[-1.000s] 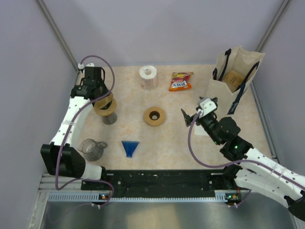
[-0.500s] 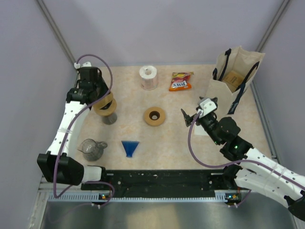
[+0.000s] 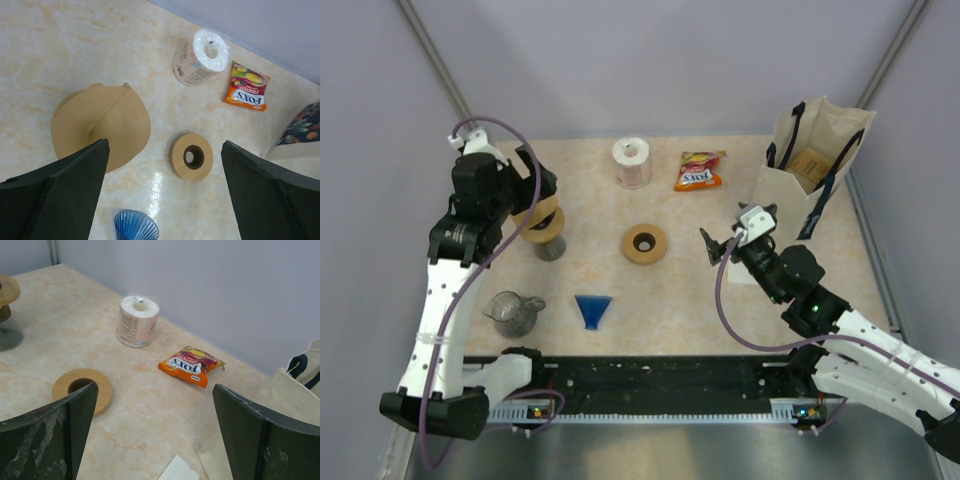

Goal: Place the coffee filter in the dripper

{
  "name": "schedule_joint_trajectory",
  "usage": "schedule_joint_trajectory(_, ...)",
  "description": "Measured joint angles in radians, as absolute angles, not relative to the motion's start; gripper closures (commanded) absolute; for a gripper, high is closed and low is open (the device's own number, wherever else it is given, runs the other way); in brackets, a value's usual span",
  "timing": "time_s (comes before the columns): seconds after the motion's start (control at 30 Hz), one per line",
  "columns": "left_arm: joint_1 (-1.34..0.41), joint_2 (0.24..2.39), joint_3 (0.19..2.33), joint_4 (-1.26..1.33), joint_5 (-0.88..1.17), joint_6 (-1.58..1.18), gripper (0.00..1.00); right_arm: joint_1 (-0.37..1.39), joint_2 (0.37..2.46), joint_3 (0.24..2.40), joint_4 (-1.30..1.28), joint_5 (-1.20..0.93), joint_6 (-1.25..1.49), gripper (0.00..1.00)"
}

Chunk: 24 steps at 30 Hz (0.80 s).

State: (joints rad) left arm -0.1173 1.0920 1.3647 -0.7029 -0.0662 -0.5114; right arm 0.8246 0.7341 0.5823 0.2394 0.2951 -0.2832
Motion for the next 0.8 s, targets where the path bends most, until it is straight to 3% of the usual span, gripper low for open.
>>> schedule_joint_trajectory(0.5,-0.134,0.807,1.205,-0.850,-0.098,-0.609,0.01,0.825,0.734,0.582,0.248,0.332,-0.204,0.01)
schedule_joint_trajectory(0.8,-0.134,0.761,1.084,-0.929,-0.030,-0.619,0.01,0.822,0.789,0.620,0.175,0.332,-0.072,0.01)
